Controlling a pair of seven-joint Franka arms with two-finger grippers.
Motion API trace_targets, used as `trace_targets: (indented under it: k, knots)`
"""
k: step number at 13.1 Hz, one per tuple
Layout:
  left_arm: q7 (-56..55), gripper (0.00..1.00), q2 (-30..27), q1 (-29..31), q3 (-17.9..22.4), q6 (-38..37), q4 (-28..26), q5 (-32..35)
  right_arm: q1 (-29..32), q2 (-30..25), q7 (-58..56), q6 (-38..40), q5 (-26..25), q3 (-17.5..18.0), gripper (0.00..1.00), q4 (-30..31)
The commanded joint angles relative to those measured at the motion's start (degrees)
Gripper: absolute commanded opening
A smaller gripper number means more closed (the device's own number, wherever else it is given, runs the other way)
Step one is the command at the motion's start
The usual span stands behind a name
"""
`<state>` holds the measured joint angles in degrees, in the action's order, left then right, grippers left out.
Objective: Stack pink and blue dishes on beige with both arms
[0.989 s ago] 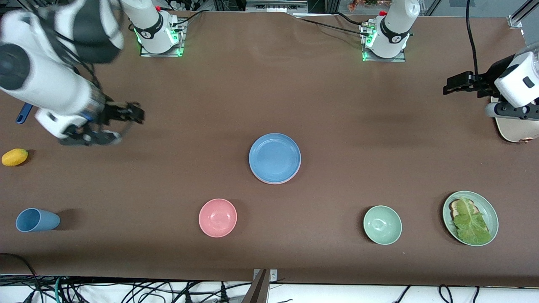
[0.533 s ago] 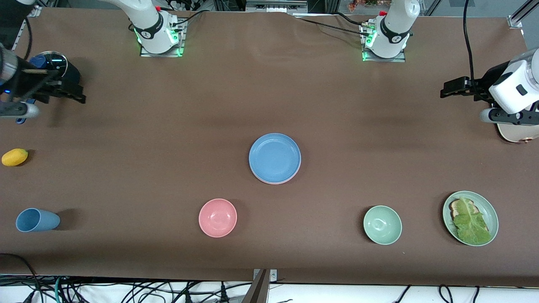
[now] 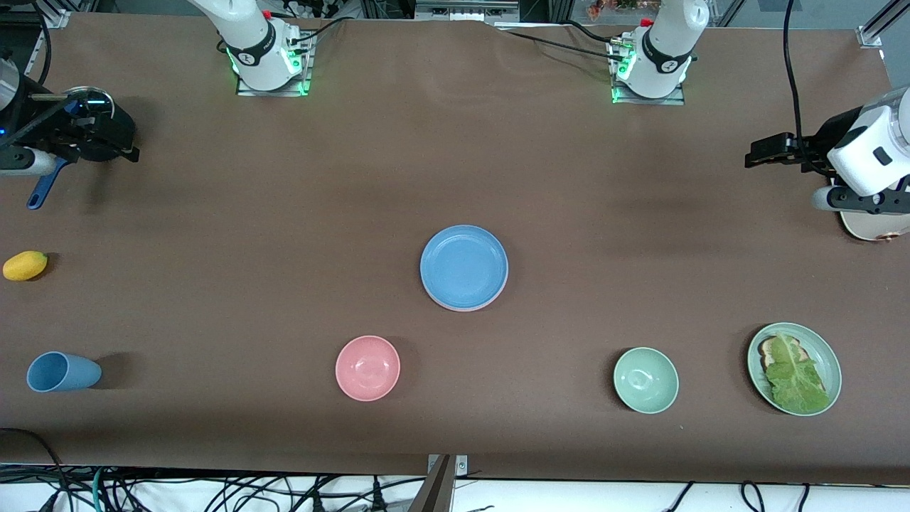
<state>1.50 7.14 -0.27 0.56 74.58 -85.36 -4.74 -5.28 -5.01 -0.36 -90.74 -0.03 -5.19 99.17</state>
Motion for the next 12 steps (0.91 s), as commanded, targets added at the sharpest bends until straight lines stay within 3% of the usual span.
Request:
trace_targets:
  k: [1, 6, 9, 12]
  knots:
    - [1.0, 1.0, -0.1, 0.1, -0.3, 0.4, 0.1, 1.9, 3.0, -4.2, 0.5, -2.3, -0.9, 2.8, 1.0, 4.5]
    - [1.0, 1.0, -0.1, -0.2, -0.3, 0.4, 0.2, 1.9, 3.2, -0.1, -0.4, -1.9, -1.0, 3.0, 1.0, -0.3]
    - [1.0, 1.0, -0.1, -0.2, -0.3, 0.6, 0.4, 2.0, 3.3, 5.2, -0.4, 3.1, -0.8, 3.5, 1.0, -7.6]
    - [1.0, 1.0, -0.1, -0.2, -0.3, 0.7, 0.4, 2.0, 5.5, 4.7, 0.3, 3.4, -0.5, 5.6, 1.0, -7.0]
